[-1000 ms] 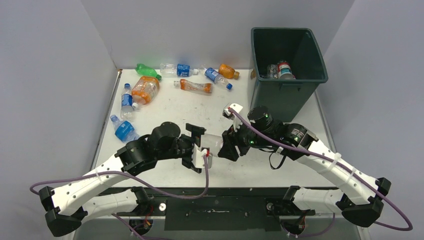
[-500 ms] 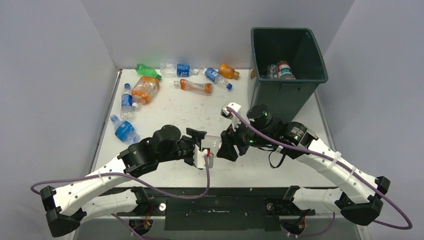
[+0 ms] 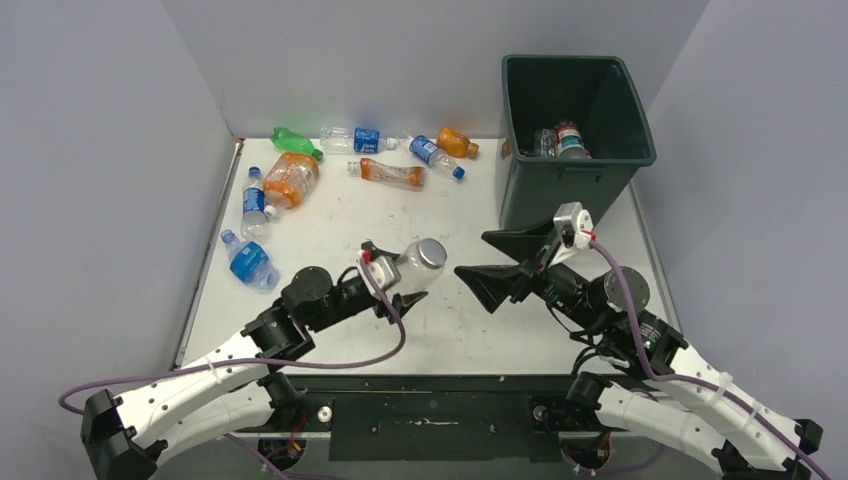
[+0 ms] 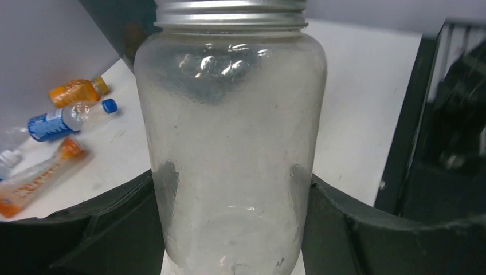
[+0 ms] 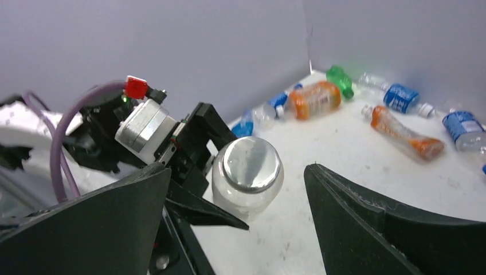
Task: Put the plastic bottles in the bin
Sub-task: Place the plastic bottle in the trash bin.
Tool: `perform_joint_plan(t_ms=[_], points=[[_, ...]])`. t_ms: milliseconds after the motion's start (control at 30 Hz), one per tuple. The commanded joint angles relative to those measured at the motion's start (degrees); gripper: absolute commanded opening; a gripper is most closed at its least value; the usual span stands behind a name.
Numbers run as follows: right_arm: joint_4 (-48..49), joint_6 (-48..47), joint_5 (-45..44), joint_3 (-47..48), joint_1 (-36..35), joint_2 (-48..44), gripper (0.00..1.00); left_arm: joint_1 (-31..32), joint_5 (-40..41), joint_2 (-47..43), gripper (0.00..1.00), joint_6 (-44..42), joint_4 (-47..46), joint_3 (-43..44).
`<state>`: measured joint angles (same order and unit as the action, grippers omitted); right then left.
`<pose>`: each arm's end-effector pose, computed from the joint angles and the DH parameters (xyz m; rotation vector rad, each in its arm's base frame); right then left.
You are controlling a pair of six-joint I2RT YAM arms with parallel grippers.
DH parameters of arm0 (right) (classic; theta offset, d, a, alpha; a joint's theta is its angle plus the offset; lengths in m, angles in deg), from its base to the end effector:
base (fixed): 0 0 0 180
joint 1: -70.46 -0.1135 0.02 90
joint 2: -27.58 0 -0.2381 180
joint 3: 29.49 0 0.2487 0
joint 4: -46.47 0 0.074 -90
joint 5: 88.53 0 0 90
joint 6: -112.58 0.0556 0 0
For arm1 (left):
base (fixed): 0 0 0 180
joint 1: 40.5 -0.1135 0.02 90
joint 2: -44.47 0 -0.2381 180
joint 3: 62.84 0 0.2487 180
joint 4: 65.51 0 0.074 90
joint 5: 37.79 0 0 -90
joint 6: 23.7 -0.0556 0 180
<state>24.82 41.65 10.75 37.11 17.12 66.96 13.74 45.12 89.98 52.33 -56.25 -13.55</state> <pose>0.1035 0.1541 0.3908 -0.5991 1.4647 1.1295 0.1288 -0.1906 0.2874 1.0339 1.3559 -0.6315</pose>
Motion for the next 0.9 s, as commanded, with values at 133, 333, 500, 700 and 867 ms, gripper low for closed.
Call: perform_joint_plan(t_ms=[133,333,500,700,867], points=[[31.08,6.9,-6.11,-5.91,-0.36,6.63,0.9,-7.42,-9.02,0.89,0.29,35.08,-29.86,-2.94],[33.07,9.23,-1.81,-3.43,-0.75,15.02,0.9,-7.5,-7.95,0.54,0.27,33.42,-30.31,-5.05],[34.11,8.9,-0.72,-2.6,-1.56,17.49,0.9,-7.51,-6.99,0.45,0.26,32.96,-29.69,-5.01],[27.43,8.29,0.9,1.83,-1.93,22.19,0.9,-7.11,-7.08,0.55,0.25,31.5,-29.51,-5.19],[21.97,7.31,-0.48,3.7,-2.11,23.67,0.94,-6.53,-6.37,0.13,0.25,29.94,-28.57,-5.23]])
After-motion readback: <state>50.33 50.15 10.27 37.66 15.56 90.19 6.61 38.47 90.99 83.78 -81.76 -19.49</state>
